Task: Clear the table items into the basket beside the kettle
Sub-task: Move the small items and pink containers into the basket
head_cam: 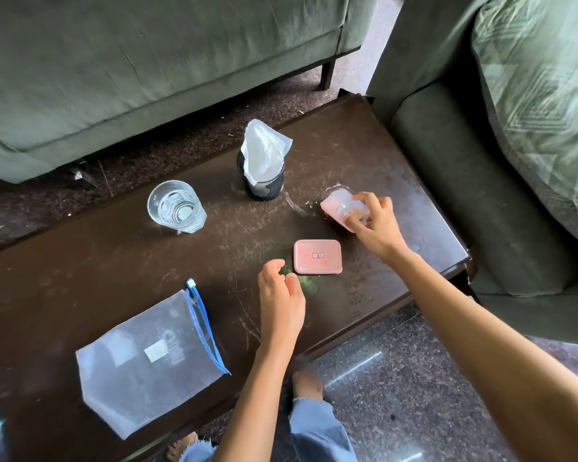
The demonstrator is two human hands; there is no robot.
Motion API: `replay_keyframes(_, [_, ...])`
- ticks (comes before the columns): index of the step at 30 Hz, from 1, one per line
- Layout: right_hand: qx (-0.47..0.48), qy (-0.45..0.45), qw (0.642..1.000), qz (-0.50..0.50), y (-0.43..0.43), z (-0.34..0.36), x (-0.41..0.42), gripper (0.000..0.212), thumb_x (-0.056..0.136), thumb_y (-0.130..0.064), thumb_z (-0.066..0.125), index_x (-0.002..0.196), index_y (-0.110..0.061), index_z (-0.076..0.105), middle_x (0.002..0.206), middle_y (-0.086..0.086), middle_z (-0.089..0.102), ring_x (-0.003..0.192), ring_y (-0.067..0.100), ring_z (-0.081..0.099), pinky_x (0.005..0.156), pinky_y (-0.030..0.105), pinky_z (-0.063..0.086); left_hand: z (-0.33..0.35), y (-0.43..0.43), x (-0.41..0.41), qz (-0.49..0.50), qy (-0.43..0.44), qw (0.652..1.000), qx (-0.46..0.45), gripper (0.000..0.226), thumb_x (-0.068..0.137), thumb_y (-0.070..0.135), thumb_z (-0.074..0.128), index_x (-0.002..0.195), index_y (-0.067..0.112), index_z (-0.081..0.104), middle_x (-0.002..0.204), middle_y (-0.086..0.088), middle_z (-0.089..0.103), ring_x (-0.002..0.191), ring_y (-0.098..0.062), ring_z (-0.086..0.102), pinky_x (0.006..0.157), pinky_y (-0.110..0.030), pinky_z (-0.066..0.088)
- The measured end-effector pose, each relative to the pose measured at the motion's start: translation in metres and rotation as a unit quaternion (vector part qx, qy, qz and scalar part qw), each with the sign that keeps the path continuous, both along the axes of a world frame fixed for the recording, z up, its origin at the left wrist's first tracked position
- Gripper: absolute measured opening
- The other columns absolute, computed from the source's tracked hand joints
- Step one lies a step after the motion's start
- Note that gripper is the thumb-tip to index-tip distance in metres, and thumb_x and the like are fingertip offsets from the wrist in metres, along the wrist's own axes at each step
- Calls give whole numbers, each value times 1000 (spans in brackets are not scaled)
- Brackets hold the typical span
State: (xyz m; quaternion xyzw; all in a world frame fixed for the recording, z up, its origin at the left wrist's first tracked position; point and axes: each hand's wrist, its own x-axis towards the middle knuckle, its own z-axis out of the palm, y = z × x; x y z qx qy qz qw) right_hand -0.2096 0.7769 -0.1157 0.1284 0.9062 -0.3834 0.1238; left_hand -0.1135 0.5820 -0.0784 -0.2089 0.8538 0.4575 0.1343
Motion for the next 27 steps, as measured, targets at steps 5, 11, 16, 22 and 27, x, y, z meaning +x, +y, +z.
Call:
replay_keyframes(5, [-107, -111, 987, -53, 3, -2, 2, 23, 91, -39, 46, 97, -23, 60, 87, 3, 66, 69, 17, 66, 85, 41, 55, 0, -1, -5, 0, -2, 1000, -5, 32, 97, 14, 43, 128, 13, 43, 136, -10, 45, 99, -7, 46, 80, -17, 40])
replay_keyframes(11, [-45, -91, 989, -111, 6, -6, 3, 29, 98, -28, 42, 93, -7, 62, 72, 10, 68, 46, 10, 62, 49, 12, 47, -3, 0, -8, -6, -5, 1000, -6, 32, 97, 13, 42, 128, 12, 43, 136, -11, 45, 100, -7, 45, 81, -17, 39])
replay_keyframes(16, [-17, -49, 986, -161, 7, -7, -5, 18, 98, -24, 41, 100, -13, 54, 102, 16, 63, 72, 22, 58, 58, 16, 46, -4, 0, -12, -6, -16, 1000, -3, 31, 97, 13, 42, 128, 12, 43, 137, -11, 45, 102, -9, 47, 80, -17, 39])
replay_keyframes(22, [137, 36, 989, -45, 0, -6, 0, 43, 91, -41, 53, 125, -15, 49, 122, 13, 50, 109, 34, 45, 86, 43, 43, -3, 0, -15, -4, -24, 1000, 3, 32, 97, 13, 41, 129, 11, 42, 138, -10, 44, 106, -13, 53, 76, -15, 37])
replay_keyframes(27, [156, -19, 988, -11, -19, -6, -1, 81, 71, -37, 78, 134, -10, 34, 125, 16, 42, 110, 39, 45, 85, 48, 44, -2, -7, -15, 7, -17, 1000, 11, 31, 97, 13, 42, 128, 12, 43, 137, -10, 45, 99, -8, 49, 74, -16, 39])
